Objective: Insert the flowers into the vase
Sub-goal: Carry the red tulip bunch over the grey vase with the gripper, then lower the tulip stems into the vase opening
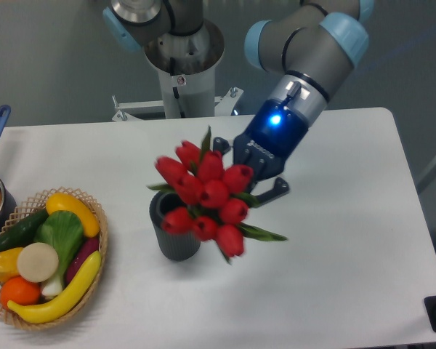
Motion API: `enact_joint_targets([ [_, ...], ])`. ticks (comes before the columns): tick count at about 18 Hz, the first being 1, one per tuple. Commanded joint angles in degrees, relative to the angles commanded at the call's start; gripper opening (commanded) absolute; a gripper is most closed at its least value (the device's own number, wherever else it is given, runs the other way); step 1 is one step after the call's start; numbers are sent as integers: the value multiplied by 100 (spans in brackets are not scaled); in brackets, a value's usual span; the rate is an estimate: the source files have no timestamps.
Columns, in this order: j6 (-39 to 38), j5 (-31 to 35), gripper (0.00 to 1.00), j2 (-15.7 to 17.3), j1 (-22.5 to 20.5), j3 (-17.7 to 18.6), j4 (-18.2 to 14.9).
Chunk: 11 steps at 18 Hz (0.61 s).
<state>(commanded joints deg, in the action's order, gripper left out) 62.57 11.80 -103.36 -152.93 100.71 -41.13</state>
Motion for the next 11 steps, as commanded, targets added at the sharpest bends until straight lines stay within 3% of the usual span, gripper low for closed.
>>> enact_joint_targets([
  [11,98,-503,14,721,44,791,-9],
])
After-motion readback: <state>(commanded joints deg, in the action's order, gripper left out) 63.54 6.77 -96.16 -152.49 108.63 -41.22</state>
